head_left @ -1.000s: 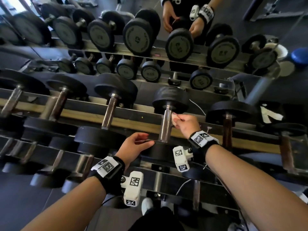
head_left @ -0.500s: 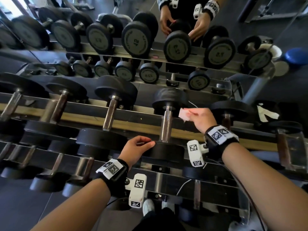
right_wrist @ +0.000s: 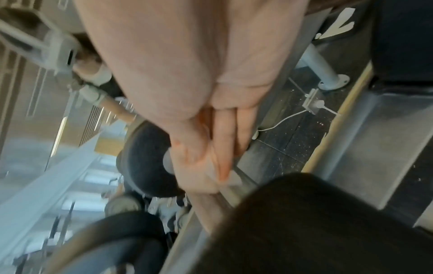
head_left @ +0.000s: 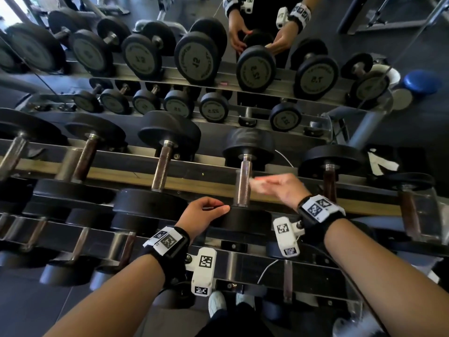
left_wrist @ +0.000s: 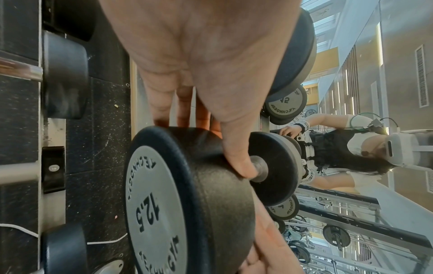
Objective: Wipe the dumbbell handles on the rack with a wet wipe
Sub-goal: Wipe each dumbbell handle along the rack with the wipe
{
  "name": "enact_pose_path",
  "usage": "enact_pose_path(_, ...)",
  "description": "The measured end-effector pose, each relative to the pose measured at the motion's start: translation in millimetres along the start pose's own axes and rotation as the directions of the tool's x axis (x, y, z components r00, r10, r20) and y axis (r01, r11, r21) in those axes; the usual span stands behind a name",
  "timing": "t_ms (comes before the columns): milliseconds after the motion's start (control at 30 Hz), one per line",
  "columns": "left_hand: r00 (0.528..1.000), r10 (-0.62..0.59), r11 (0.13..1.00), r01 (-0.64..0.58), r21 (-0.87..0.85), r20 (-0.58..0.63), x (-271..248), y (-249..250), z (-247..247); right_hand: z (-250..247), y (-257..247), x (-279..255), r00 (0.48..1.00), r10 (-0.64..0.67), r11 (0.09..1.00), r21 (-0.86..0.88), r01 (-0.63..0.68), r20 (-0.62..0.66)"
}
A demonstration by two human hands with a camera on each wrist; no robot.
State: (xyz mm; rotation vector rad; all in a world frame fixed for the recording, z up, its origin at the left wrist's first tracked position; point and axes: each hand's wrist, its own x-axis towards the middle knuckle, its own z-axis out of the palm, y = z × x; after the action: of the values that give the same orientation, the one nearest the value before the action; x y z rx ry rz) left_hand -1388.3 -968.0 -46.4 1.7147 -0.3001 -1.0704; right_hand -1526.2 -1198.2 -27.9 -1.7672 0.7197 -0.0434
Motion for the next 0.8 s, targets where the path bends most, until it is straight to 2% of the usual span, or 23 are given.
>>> enact_pose_path(67,1.000,-0.010,1.000,0.010,-0.001,0.018,0,1,-2,0,-5,4,0.988,-0.007,0.994,0.105,0.023,-0.153)
enact_pose_path(100,1.000,-0.012,1.000,0.012,0.001,0.023,0,1,-3,5,-8,3,0.986,-0.006,0.993,0.112,0.025,-0.167)
enact_pose_path(167,1.000,-0.009,1.000,0.009,0.017,0.025,-1,3,-3,23,-7,-2,0.992,0.000,0.996,0.084,0.011,-0.130)
enact_pose_path(267,1.000,0.007,0.998,-0.009,0.054,0.030,-1,6,-2,41,-1,-17,0.994,0.009,0.989,0.145,0.007,-0.111)
enact_pose_path(300,0.999,0.010,0.998,-0.013,0.064,0.037,-1,8,-2,39,0,-22,0.997,0.008,0.993,0.118,0.001,-0.078)
enact_pose_path(400,0.998,-0.002,0.997,-0.003,0.081,0.065,-1,11,-3,22,-3,-29,0.993,0.024,0.986,-0.165,-0.005,0.116)
enact_pose_path(433,0.998,-0.007,0.996,0.001,0.086,0.070,-1,11,-3,16,-7,-28,0.992,0.032,0.981,-0.196,-0.008,0.119)
enact_pose_path(500,0.997,-0.007,0.996,0.001,0.088,0.077,-1,10,-4,6,-15,-21,0.999,0.009,0.984,-0.176,-0.016,-0.045)
enact_pose_path(567,0.997,-0.005,0.995,-0.003,0.100,0.078,1,9,-4,2,-21,-11,0.966,-0.022,0.995,-0.101,-0.005,-0.258)
enact_pose_path(600,0.997,-0.004,0.994,-0.005,0.108,0.081,2,9,-4,2,-23,-7,0.955,-0.023,0.999,-0.052,0.008,-0.296)
enact_pose_path(667,0.996,-0.013,0.993,0.003,0.115,0.088,4,9,-4,7,-25,-4,0.969,-0.018,0.999,-0.031,0.011,-0.247)
enact_pose_path(733,0.995,-0.029,0.994,0.019,0.105,0.090,6,11,-3,19,-22,-6,0.994,0.009,0.999,-0.051,-0.015,-0.111)
enact_pose_path(800,0.996,-0.035,0.994,0.027,0.103,0.079,5,12,-2,30,-18,-11,0.999,0.032,0.999,-0.040,-0.033,-0.027)
